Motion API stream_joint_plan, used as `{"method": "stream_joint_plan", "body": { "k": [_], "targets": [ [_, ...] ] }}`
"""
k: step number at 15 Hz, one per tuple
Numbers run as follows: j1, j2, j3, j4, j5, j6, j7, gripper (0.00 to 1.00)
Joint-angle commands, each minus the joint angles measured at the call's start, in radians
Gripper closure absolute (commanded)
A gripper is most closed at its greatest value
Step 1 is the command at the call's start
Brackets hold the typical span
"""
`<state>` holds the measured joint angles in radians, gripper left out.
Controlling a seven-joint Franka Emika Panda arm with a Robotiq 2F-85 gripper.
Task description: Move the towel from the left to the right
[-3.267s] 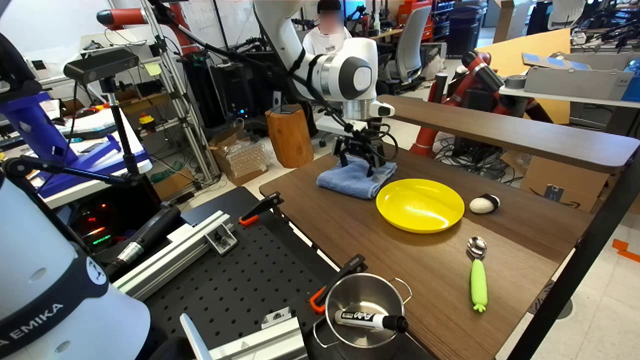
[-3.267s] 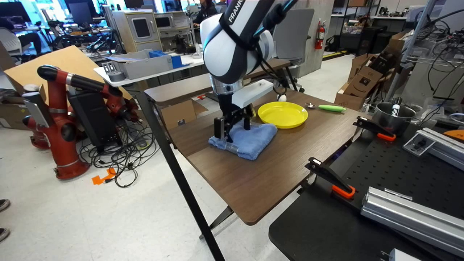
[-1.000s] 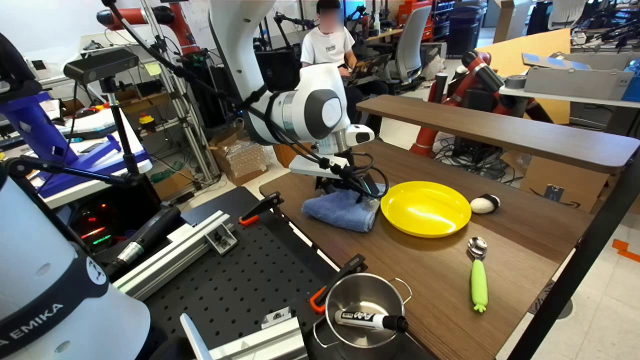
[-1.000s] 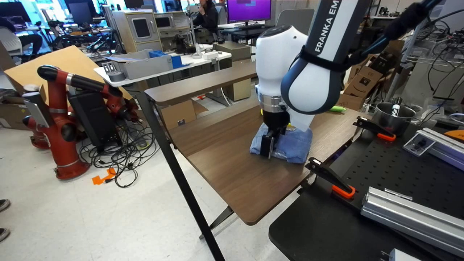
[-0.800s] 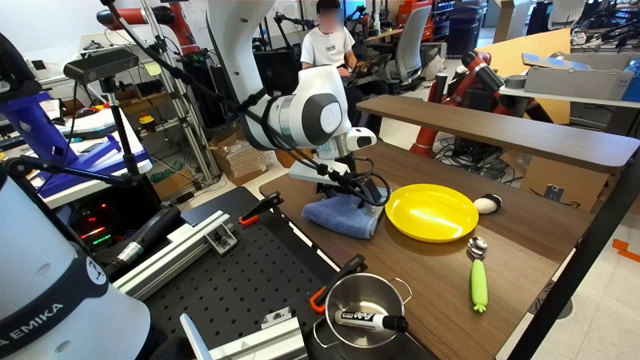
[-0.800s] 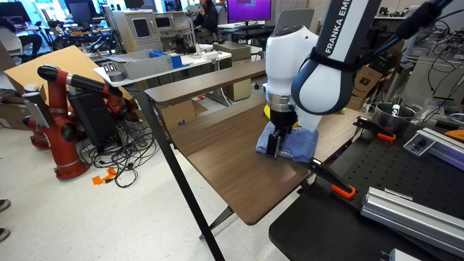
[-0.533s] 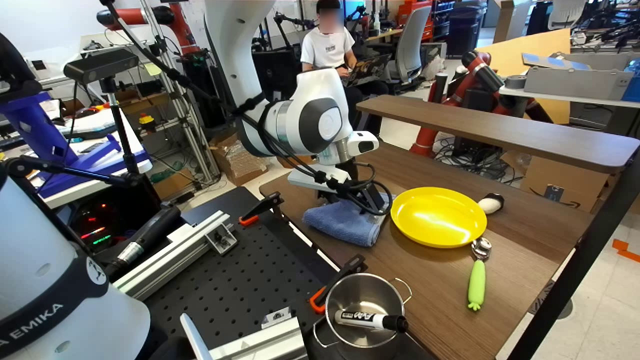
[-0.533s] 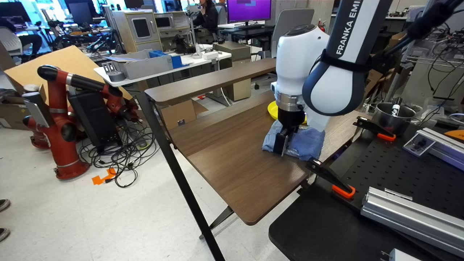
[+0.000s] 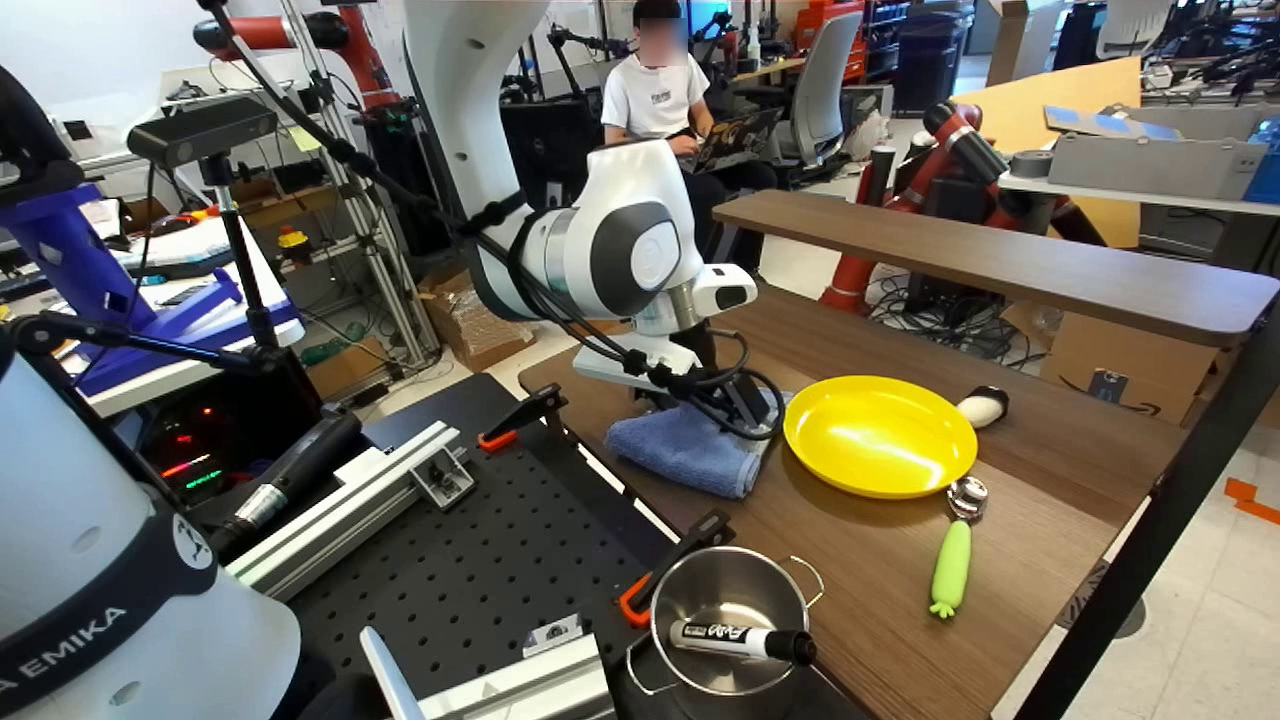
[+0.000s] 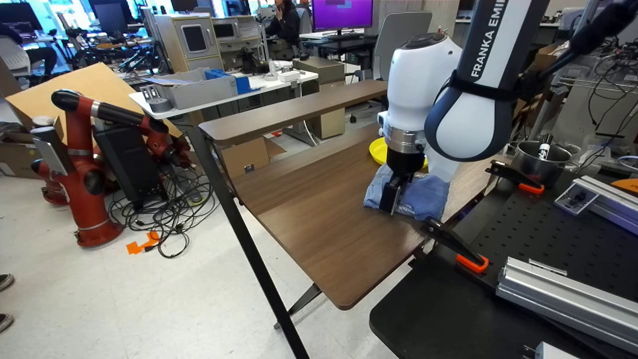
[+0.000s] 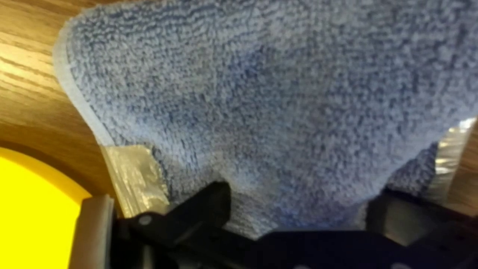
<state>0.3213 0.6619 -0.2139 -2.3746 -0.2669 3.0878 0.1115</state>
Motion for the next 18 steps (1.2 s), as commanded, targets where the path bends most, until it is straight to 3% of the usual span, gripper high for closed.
{"method": "stream_joint_plan", "body": {
  "k": [1,10,16,17,18],
  "targets": [
    [-0.018,-0.023,0.02,-0.022,0.024,0.004,-0.056,0.0],
    [-0.202,-0.234,0.212,-0.038,0.093,-0.108,-0.13,0.0],
    [-0.297,-0.448,0.327,-0.17,0.18,-0.118,-0.199,0.0],
    [-0.304,-0.472,0.342,-0.182,0.199,-0.134,-0.212,0.0],
    [-0.259,-0.413,0.29,-0.139,0.162,-0.105,-0.166,0.0]
  ]
}}
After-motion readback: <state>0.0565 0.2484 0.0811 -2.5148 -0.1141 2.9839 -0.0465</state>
